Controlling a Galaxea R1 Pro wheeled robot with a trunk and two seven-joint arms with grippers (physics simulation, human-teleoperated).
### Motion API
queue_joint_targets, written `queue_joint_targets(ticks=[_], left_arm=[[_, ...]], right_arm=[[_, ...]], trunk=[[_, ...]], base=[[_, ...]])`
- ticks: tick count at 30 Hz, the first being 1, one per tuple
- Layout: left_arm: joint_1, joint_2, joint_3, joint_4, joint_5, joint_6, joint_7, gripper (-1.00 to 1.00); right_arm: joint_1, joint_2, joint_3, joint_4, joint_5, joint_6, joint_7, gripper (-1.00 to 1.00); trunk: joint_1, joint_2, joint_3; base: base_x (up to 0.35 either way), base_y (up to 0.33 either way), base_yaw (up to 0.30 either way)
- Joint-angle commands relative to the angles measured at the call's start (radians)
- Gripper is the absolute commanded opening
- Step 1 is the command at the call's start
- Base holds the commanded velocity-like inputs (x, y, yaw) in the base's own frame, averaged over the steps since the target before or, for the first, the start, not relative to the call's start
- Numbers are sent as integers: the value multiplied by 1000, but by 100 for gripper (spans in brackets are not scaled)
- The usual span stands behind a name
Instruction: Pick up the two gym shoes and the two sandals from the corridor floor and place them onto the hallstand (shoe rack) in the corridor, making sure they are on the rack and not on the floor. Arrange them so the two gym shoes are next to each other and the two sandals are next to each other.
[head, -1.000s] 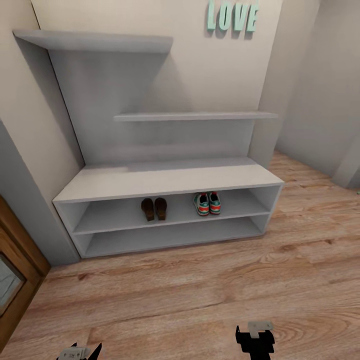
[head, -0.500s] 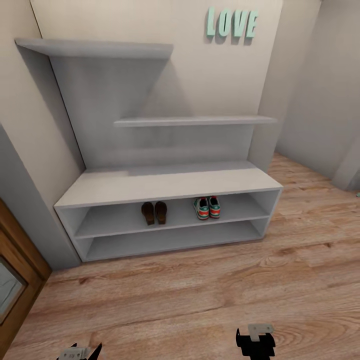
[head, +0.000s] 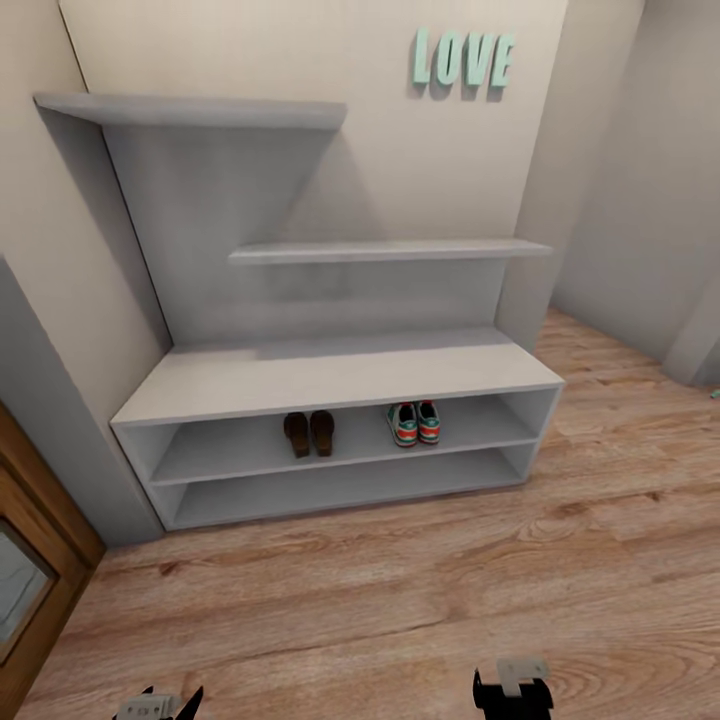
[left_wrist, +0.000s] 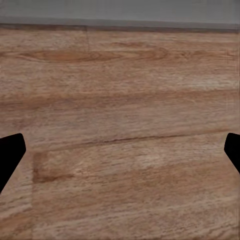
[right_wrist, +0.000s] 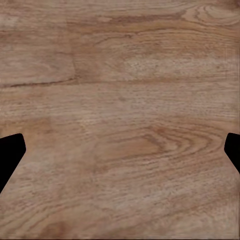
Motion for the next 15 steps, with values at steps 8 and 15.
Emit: queue_joint_targets(ticks=[8,15], left_arm=[[-1,0,8,2,-10,-5,-5,100],[0,-1,8,4,-10,-5,-5,100]], right_arm=[[51,5,-5,2,10,0,-5,100],[99,10,-5,2,10,1,-6,100]], trunk=[[-31,56,24],[-58,105,46]], base=[[0,0,0],[0,0,0]])
